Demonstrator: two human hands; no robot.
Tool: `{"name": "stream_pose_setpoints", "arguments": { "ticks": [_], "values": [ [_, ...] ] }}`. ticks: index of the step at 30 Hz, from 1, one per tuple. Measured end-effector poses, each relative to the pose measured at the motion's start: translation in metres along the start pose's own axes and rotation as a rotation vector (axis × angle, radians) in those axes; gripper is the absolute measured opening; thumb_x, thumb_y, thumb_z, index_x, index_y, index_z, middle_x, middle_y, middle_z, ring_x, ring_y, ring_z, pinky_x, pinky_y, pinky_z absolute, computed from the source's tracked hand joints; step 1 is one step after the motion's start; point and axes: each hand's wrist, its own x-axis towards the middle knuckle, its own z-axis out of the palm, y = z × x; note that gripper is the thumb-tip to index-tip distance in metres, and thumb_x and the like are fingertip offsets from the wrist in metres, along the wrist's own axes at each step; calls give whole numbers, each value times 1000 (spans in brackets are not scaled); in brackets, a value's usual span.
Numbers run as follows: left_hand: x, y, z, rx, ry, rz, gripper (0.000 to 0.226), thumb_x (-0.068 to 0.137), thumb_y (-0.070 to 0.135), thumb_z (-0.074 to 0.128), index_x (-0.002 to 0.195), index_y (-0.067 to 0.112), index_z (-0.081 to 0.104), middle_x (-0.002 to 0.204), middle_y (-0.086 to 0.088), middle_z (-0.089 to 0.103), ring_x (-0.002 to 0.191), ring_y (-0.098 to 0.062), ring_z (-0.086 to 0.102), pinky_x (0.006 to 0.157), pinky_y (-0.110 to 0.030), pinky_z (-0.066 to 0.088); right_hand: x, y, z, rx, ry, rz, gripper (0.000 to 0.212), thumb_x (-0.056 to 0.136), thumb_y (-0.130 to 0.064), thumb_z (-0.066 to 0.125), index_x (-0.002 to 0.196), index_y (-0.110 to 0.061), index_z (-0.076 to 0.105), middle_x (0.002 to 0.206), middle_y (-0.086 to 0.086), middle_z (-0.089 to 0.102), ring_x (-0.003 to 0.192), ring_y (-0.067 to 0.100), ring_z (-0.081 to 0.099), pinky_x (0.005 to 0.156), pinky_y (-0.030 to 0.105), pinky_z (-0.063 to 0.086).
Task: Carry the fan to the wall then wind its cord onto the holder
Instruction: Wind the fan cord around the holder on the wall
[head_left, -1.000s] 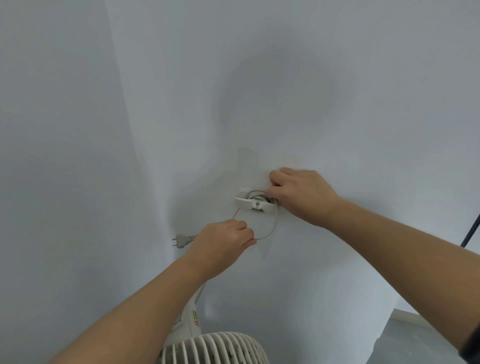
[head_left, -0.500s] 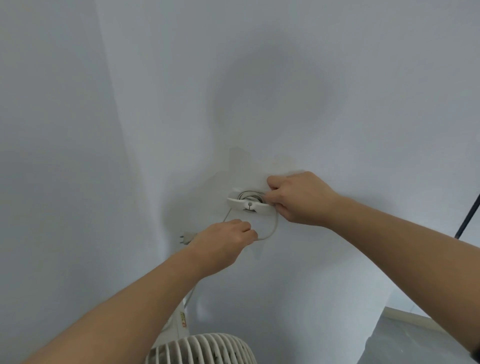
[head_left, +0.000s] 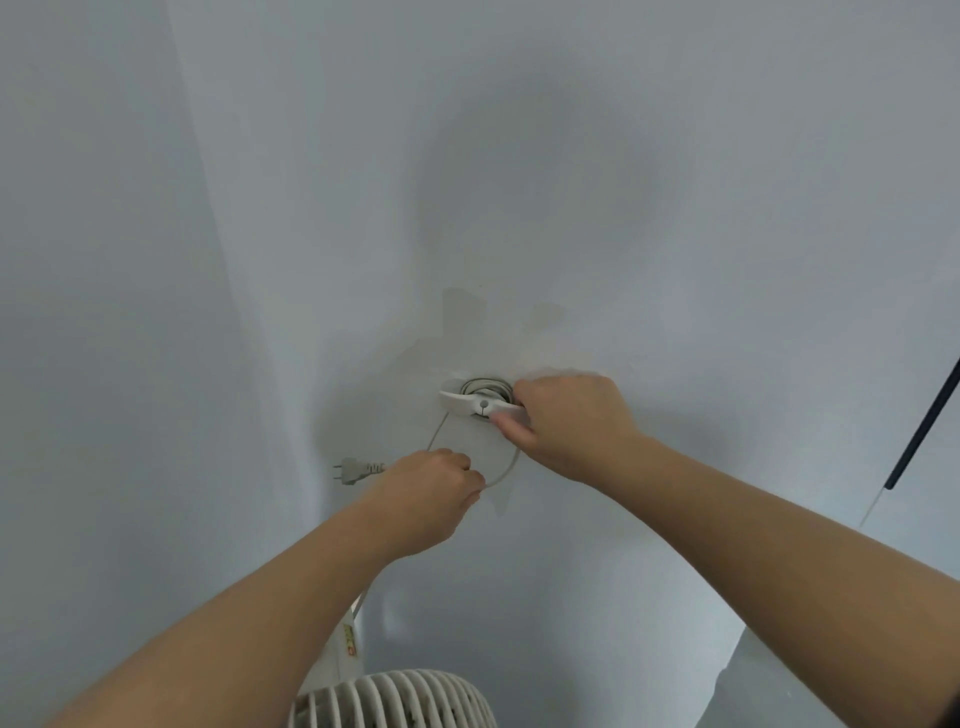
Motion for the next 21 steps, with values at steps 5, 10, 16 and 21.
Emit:
{"name": "stream_pose_setpoints", "arguments": {
  "ticks": [5, 10, 16, 21],
  "values": [
    [0, -2, 5, 127, -56, 33, 33, 102, 27, 33, 112, 16, 62, 100, -6, 61, 93, -27, 58, 71, -31, 37, -1, -6, 8, -95, 132, -1, 32, 89, -46, 54, 76, -17, 49, 67, -2, 59, 52, 23, 44, 45, 26, 16],
    [3, -4, 8, 130, -103, 13, 32, 98, 9, 40, 122, 20, 58, 110, -4, 60, 97, -25, 59, 69, -27, 32, 0, -10, 18, -75, 247, -63, 29, 78, -31, 67, 101, -14, 61, 93, 5, 61, 79, 25, 58, 65, 35, 45],
    [3, -7, 8, 99, -184, -43, 31, 97, 7, 40, 119, 20, 58, 110, -5, 60, 95, -27, 60, 68, -28, 34, 10, -13, 10, 38, 146, -72, 28, 77, -26, 68, 102, -14, 66, 98, 5, 58, 76, 24, 59, 70, 34, 41],
    [2, -5, 6, 94, -225, -71, 34, 95, 2, 39, 120, 19, 56, 113, -5, 58, 97, -26, 59, 67, -27, 31, 15, -21, 1, 55, 71, -41, 25, 91, -33, 54, 108, -17, 63, 108, 4, 52, 86, 23, 57, 77, 33, 34]
  ]
}}
